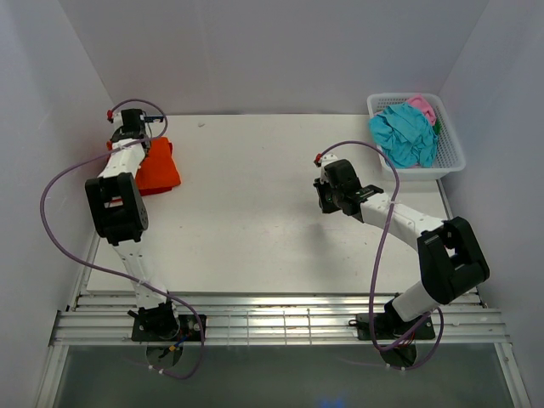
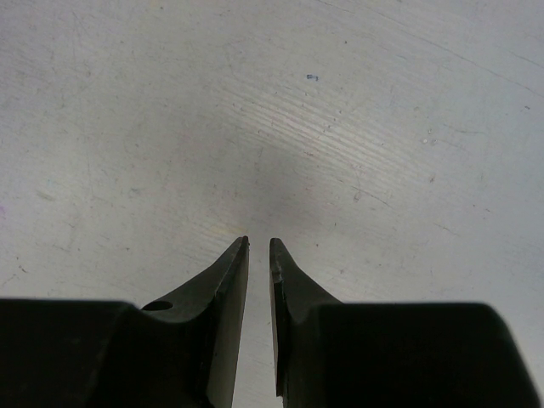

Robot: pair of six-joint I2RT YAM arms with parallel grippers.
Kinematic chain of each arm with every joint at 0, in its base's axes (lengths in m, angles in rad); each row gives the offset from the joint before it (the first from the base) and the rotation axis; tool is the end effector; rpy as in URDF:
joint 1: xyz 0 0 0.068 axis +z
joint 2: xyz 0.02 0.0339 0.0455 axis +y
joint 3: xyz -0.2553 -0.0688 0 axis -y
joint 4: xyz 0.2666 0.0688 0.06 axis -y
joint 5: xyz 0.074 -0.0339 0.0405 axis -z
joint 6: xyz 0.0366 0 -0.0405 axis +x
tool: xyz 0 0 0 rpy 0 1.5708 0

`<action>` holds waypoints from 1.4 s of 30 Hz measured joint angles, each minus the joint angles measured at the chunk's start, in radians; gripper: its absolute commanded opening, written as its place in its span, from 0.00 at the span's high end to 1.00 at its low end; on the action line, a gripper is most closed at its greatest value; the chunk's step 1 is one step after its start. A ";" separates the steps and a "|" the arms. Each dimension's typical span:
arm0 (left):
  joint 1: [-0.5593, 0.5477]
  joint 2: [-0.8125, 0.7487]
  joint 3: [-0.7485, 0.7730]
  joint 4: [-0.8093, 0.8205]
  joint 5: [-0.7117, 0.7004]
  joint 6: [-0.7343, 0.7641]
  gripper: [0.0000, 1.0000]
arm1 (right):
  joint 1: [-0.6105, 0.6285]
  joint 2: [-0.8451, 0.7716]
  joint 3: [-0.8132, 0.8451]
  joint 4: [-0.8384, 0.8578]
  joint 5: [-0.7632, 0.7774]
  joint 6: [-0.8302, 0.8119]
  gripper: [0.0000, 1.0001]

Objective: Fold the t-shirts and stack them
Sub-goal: Put the neatly folded tshirt into the corner of the board with the left arm

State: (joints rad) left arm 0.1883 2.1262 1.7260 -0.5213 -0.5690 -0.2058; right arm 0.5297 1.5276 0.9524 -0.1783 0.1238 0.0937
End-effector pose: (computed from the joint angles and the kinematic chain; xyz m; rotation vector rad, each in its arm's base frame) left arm 0.4746 0.1105 0.1983 -0.7028 2.3117 0.6961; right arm 0.3007 0.1708 0.1984 -0.4414 2.2810 0.1714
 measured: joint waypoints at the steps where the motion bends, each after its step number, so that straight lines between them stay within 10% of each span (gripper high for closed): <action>1: 0.000 -0.015 0.000 0.003 -0.002 0.009 1.00 | 0.000 0.001 0.000 0.000 0.000 0.000 0.77; 25: 0.106 0.061 0.046 0.027 0.016 -0.021 1.00 | 0.000 0.016 0.000 -0.005 -0.016 -0.002 0.78; 27: 0.106 0.062 0.030 0.023 0.020 -0.024 0.79 | 0.000 0.016 0.000 -0.005 -0.016 -0.003 0.78; 28: 0.104 0.062 0.027 0.019 0.022 -0.024 0.39 | 0.000 0.016 0.000 -0.005 -0.016 -0.004 0.78; 31: 0.103 0.062 0.028 0.020 0.028 -0.028 0.02 | 0.000 0.016 0.000 -0.005 -0.019 -0.005 0.78; 42: -0.031 -0.119 -0.065 0.141 -0.040 0.032 0.02 | 0.000 0.016 0.000 -0.005 -0.026 -0.008 0.78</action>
State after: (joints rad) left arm 0.1577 2.0068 1.6608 -0.3801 -0.6086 -0.1738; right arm 0.5297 1.5440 0.9527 -0.1833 0.0975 0.0853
